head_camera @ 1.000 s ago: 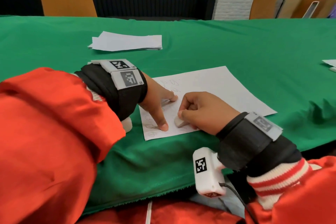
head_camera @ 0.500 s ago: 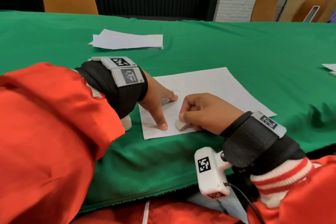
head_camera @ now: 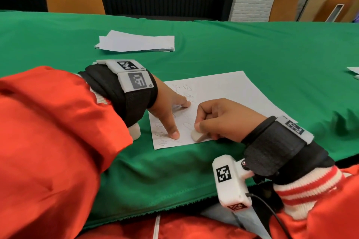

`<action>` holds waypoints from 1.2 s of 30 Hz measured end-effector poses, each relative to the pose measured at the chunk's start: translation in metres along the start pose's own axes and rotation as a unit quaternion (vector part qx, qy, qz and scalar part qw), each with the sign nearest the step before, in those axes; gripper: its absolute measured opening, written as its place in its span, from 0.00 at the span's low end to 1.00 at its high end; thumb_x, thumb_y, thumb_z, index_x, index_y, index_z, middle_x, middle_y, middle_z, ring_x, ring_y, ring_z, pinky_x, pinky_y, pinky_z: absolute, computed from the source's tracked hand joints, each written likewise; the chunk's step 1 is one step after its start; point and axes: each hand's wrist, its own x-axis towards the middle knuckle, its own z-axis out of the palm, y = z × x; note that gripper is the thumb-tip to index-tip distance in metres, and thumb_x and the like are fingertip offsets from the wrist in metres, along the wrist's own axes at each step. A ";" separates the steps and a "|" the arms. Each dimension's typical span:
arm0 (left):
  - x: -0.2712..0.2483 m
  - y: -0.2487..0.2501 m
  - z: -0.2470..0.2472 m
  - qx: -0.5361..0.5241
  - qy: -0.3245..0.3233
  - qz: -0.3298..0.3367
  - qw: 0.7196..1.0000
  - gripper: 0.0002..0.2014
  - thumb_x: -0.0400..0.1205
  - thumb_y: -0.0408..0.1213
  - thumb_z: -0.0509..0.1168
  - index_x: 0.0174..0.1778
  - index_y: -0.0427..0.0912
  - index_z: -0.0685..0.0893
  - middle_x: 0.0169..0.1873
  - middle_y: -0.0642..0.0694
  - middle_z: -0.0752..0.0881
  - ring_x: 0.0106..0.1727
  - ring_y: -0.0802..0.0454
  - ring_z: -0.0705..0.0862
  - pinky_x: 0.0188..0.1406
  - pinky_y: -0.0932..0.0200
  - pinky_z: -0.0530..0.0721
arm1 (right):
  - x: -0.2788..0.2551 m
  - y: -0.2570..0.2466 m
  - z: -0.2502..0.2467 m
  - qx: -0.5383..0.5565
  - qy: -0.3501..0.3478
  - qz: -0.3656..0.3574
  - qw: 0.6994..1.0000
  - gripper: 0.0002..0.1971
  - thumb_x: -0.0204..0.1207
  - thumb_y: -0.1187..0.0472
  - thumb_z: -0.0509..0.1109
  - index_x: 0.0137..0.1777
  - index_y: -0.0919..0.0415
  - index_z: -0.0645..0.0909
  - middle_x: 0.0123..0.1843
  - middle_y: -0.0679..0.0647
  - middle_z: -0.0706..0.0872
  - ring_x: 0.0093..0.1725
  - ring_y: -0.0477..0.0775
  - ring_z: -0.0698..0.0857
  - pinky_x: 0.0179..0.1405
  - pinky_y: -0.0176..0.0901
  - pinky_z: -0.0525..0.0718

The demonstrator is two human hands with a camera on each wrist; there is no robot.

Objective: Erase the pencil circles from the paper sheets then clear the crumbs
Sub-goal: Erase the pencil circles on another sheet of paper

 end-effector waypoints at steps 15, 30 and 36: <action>-0.002 0.000 0.000 -0.017 0.002 0.001 1.000 0.51 0.72 0.57 0.73 0.83 0.55 0.48 0.82 0.54 0.56 0.81 0.53 0.59 0.78 0.57 0.57 | 0.001 0.001 -0.002 0.010 -0.012 -0.001 1.000 0.12 0.71 0.71 0.68 0.30 0.56 0.76 0.21 0.49 0.79 0.19 0.44 0.73 0.23 0.35 0.69; -0.003 0.000 -0.001 -0.011 0.002 0.004 1.000 0.50 0.72 0.57 0.73 0.83 0.55 0.49 0.82 0.54 0.57 0.80 0.52 0.60 0.78 0.56 0.58 | 0.002 0.003 -0.002 0.019 0.014 -0.006 1.000 0.13 0.71 0.73 0.66 0.28 0.59 0.73 0.18 0.46 0.78 0.18 0.37 0.78 0.21 0.30 0.72; -0.003 0.001 -0.001 -0.005 0.004 0.003 1.000 0.50 0.71 0.58 0.73 0.83 0.55 0.50 0.81 0.53 0.60 0.80 0.52 0.62 0.78 0.54 0.60 | 0.003 0.001 0.001 0.053 0.008 0.007 0.999 0.12 0.73 0.74 0.65 0.31 0.60 0.74 0.20 0.49 0.82 0.16 0.41 0.75 0.17 0.31 0.70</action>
